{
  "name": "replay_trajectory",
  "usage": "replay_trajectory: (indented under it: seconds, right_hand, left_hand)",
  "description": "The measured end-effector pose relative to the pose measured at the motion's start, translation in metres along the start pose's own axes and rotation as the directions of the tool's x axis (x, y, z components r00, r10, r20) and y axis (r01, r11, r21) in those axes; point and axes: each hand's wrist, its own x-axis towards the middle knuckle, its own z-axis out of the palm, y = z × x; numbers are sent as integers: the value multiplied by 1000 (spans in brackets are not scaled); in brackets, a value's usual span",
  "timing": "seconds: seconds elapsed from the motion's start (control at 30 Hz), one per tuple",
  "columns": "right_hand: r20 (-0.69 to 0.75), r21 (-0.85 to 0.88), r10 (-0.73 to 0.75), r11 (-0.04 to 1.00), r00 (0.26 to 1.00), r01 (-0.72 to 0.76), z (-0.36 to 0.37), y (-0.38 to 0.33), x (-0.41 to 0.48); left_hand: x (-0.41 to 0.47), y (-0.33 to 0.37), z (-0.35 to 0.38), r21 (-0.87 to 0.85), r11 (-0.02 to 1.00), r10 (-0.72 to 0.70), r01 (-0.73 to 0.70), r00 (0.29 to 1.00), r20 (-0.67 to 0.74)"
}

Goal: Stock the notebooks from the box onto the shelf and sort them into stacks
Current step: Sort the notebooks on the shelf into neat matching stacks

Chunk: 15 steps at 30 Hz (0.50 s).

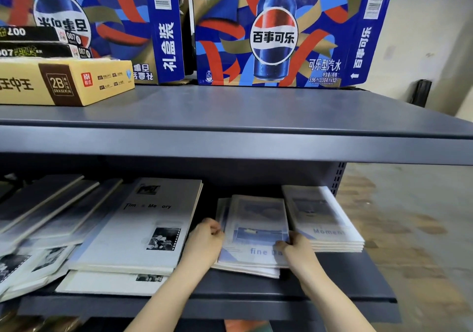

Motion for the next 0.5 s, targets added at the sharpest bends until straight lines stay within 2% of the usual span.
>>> replay_trajectory:
  seconds: [0.13,0.23,0.33,0.5]
  right_hand:
    - [5,-114,-7,993,1000,7,2,-1,-2]
    - [16,-189,-23,982,1000,25,0,-4,-3]
    - [41,-253,-8,967,999,18,-4,-7,-1]
    - [55,-278,30,961,998,-14,-6,-6,1]
  left_hand:
    - [11,-1,17,181,978,-128,103,983,134]
    - [14,-2,25,287,946,-183,150,979,93]
    - [11,1,26,385,912,-181,141,981,68]
    - [3,7,22,324,936,-175,140,981,79]
